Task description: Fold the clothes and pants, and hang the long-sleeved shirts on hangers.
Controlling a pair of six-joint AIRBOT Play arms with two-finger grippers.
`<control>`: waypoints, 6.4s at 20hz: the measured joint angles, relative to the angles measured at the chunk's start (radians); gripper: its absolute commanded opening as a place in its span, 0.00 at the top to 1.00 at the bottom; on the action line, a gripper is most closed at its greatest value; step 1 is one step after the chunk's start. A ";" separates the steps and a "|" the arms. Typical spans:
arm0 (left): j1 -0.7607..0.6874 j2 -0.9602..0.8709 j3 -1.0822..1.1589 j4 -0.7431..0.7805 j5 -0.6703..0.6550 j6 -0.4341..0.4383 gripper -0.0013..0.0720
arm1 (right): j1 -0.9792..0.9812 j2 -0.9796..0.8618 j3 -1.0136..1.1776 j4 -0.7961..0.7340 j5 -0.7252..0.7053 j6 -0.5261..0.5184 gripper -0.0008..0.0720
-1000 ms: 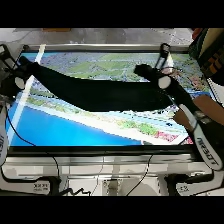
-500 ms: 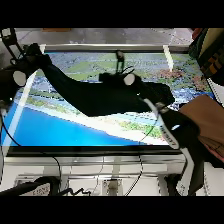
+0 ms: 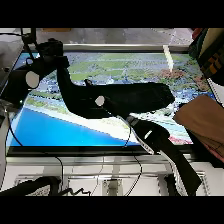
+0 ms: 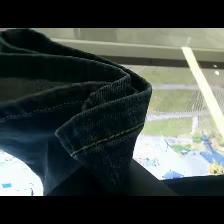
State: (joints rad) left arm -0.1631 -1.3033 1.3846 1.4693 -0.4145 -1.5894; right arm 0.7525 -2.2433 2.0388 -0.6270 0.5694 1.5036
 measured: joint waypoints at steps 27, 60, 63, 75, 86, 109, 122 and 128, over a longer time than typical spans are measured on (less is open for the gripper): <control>-0.184 -0.342 0.000 -0.402 -0.586 0.113 0.09 | -0.708 0.434 0.003 -0.143 0.529 0.002 0.95; 0.294 -0.441 -0.023 -0.694 -0.559 0.494 0.96 | -0.600 0.426 -0.102 -0.453 0.597 -0.052 0.95; 0.285 -0.318 0.016 -0.562 -0.643 0.463 0.96 | -0.520 0.408 -0.175 -0.453 0.525 -0.072 0.95; 0.319 0.076 0.073 -0.398 -0.922 0.393 0.96 | 0.019 0.217 -0.238 -0.267 0.016 0.188 0.96; 0.290 0.005 0.059 -0.521 -0.928 0.333 0.96 | -0.103 0.238 -0.224 -0.418 0.235 0.232 0.96; -0.220 -0.420 0.056 -1.150 -0.293 0.410 0.96 | -0.661 0.436 -0.224 -0.498 0.645 -0.050 0.96; -0.162 -0.428 0.056 -0.502 -0.187 0.542 0.96 | -0.673 0.435 -0.224 -0.503 0.608 -0.158 0.96; -0.334 -0.439 0.056 -0.376 -0.266 0.538 0.96 | -0.677 0.435 -0.224 -0.503 0.616 -0.161 0.96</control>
State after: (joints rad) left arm -0.4973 -1.7424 1.4410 1.0935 -0.6800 -1.0515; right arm 0.0757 -1.8088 1.8149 -1.1297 1.1858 1.3422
